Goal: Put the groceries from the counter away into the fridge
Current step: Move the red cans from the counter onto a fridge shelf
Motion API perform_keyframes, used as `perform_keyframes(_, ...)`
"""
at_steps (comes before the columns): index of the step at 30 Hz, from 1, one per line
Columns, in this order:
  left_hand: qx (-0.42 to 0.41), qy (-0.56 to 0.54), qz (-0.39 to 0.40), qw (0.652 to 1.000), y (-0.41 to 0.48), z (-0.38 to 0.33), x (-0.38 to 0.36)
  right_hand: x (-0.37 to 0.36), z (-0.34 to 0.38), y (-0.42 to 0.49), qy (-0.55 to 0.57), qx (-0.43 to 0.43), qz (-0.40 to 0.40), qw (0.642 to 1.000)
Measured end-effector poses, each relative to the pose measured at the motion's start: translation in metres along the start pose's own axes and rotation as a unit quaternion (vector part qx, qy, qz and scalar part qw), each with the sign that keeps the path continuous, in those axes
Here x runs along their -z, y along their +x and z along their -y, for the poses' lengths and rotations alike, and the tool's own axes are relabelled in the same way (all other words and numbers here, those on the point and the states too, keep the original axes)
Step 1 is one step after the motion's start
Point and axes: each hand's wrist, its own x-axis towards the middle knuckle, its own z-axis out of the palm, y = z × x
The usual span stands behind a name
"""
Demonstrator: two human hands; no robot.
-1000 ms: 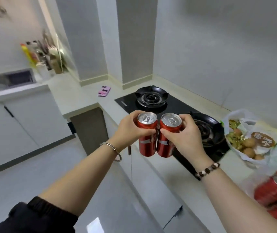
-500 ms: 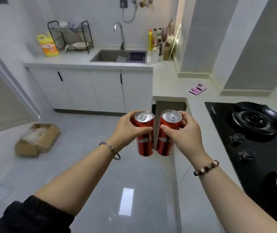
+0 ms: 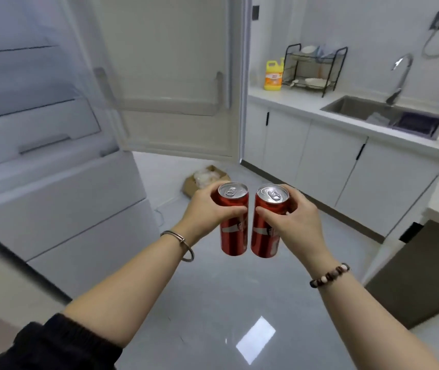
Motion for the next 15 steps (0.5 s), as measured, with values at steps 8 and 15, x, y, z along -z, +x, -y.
perform_keyframes(8,0.012,0.01,-0.101,0.995,0.019,0.022,0.124,-0.126,0.032,0.056,0.031,0.065,0.086,0.994)
perform_keyframes(15,0.033,0.012,-0.184,0.982,0.044,0.048,0.238,-0.24,0.069,0.102,0.055,0.083,0.126,0.987)
